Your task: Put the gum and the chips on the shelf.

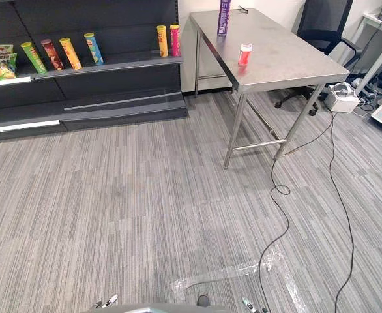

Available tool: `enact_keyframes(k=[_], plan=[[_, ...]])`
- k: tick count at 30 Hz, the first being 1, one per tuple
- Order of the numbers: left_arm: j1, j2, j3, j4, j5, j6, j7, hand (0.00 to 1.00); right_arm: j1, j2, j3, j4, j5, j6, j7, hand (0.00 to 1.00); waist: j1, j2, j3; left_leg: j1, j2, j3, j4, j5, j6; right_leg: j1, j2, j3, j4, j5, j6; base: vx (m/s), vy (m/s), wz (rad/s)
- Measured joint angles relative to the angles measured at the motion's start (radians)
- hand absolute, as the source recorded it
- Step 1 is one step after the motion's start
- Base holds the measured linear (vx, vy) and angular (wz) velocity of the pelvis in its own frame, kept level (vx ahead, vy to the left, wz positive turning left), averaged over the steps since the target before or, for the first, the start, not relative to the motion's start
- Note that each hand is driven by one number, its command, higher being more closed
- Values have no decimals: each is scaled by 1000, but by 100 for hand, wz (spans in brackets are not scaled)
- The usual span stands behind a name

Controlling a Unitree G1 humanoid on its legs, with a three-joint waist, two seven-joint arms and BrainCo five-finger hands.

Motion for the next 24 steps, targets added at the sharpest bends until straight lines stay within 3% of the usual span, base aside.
enact_keyframes(k=[24], plan=[[-1,1,0,1,2,0,-1,0,0,14,-45,2,9,8,-2,0,4,-6,2,14,4,13,-5,1,2,17,5,-3,-15,12,-12,-8,-10,-1]])
